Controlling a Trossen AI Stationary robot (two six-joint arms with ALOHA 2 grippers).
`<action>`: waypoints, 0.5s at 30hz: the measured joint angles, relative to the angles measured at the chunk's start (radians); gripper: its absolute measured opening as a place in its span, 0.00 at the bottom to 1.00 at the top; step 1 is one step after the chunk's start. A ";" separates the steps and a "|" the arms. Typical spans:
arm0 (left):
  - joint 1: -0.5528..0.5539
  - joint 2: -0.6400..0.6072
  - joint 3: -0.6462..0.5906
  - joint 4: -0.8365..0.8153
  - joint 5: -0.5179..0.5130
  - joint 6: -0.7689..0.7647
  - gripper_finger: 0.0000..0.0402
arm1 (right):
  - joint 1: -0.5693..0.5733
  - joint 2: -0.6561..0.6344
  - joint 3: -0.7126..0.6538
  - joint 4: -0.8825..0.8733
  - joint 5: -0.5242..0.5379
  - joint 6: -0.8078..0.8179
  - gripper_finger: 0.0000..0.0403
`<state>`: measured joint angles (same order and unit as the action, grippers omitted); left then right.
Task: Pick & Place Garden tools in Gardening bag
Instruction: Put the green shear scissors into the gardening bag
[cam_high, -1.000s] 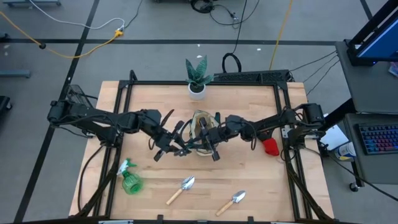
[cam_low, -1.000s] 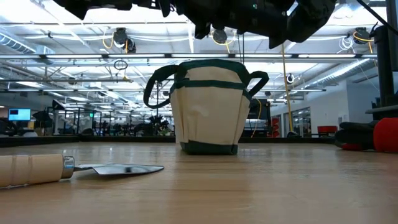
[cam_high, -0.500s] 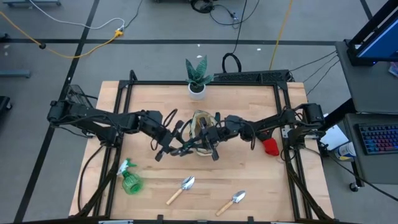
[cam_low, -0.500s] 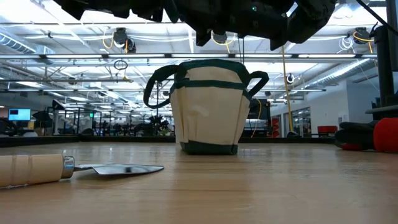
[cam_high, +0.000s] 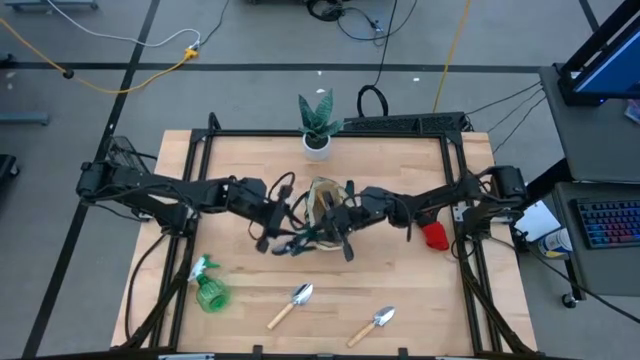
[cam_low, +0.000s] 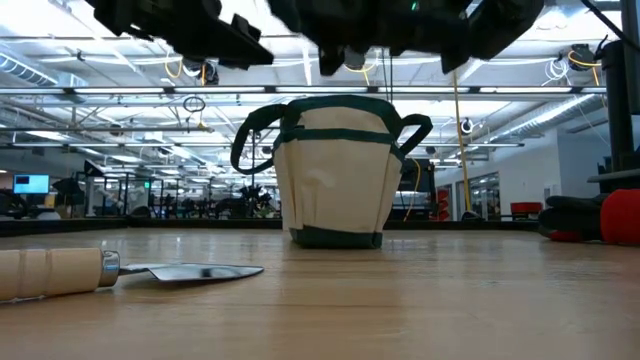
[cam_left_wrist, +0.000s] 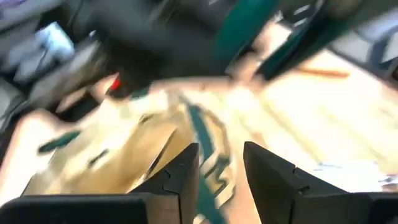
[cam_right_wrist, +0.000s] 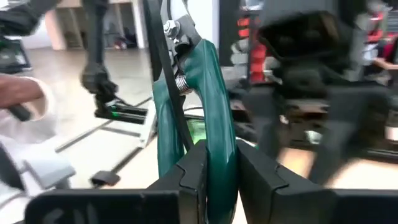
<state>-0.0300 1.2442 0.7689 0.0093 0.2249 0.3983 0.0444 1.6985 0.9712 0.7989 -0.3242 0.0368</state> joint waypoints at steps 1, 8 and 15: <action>0.000 0.000 0.000 -0.008 -0.020 -0.009 0.33 | 0.001 -0.012 -0.001 -0.014 -0.003 0.000 0.14; -0.002 0.000 0.000 -0.043 -0.134 -0.015 0.33 | -0.003 -0.093 -0.038 -0.086 0.014 0.004 0.14; -0.003 0.000 0.000 -0.042 -0.203 -0.061 0.33 | 0.007 -0.207 -0.071 -0.307 0.259 -0.003 0.14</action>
<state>-0.0330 1.2442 0.7689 -0.0326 0.0218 0.3368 0.0510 1.4918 0.9006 0.4922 -0.0651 0.0342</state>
